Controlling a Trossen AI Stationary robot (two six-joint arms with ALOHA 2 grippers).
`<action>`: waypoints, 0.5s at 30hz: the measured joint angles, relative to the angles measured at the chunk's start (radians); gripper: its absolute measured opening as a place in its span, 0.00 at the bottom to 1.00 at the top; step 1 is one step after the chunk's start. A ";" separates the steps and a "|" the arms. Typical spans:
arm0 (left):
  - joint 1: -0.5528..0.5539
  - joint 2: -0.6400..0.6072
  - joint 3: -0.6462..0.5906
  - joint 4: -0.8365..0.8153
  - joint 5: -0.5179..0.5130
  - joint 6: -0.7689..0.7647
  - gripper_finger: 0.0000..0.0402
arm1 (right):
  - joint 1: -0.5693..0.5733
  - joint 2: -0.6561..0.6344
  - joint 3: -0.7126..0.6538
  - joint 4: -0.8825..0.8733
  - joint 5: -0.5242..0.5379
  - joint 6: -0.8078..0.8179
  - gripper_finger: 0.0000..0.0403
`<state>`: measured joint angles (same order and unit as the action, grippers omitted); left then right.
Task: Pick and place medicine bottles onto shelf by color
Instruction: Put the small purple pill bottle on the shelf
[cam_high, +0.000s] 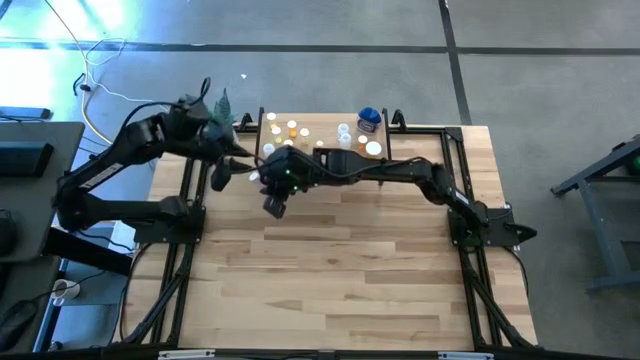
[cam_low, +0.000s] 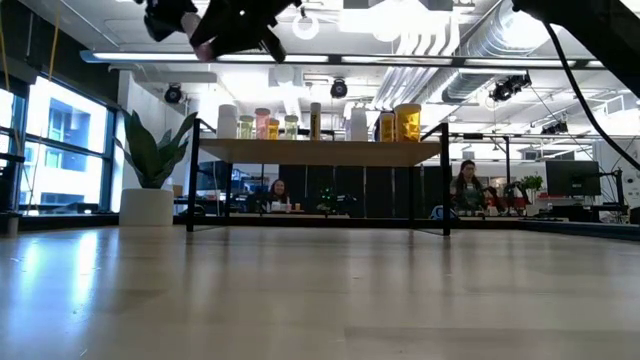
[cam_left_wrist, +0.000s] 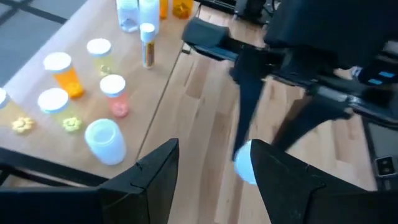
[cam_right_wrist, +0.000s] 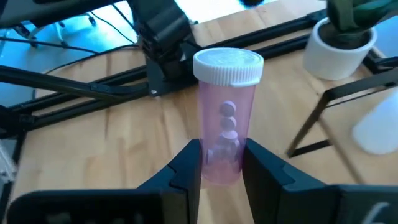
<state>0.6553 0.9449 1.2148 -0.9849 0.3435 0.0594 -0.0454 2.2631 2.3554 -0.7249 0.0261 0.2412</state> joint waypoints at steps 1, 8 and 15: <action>0.015 0.011 0.005 0.000 0.026 0.004 0.47 | -0.007 0.000 0.000 -0.002 0.000 -0.012 0.21; 0.089 0.097 0.068 0.000 0.130 0.050 0.47 | -0.047 0.000 0.000 -0.040 0.001 -0.094 0.21; 0.128 0.186 0.152 -0.087 0.147 0.135 0.47 | -0.074 0.000 0.000 -0.059 -0.015 -0.146 0.21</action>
<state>0.7831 1.1308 1.3673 -1.0719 0.4908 0.1948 -0.1192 2.2627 2.3554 -0.7838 0.0114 0.0957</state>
